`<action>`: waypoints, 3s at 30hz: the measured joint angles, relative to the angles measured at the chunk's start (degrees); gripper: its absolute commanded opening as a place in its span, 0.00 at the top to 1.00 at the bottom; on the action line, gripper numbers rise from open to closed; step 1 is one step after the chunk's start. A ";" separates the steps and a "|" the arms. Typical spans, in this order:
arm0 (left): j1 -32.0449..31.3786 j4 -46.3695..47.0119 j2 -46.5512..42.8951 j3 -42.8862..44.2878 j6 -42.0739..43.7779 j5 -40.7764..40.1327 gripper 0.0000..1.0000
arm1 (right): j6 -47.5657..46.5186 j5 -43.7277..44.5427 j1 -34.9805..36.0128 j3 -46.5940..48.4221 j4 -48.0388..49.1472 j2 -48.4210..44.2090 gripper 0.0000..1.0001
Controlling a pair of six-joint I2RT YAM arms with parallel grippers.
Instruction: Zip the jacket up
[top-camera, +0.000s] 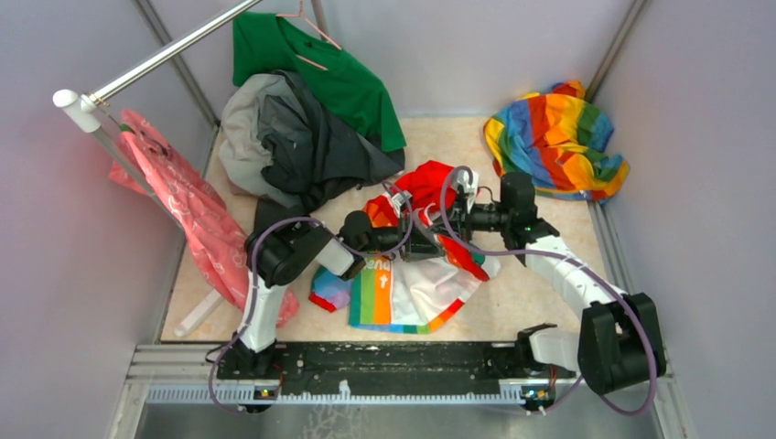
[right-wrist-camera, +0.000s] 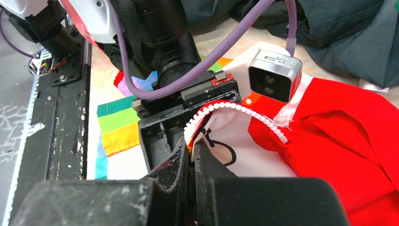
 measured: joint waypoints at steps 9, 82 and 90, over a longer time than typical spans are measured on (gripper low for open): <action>-3.32 -0.17 -0.66 1.40 -0.59 -1.36 1.00 | -0.79 1.64 0.00 0.11 -1.55 0.79 1.00; -2.25 3.06 -10.51 -9.77 46.69 -9.73 0.41 | 2.03 -15.52 -7.19 0.02 -0.59 0.09 1.00; -2.47 3.17 -8.11 -6.36 40.63 -8.33 0.53 | 2.01 -15.54 -7.19 0.07 -0.76 1.44 0.99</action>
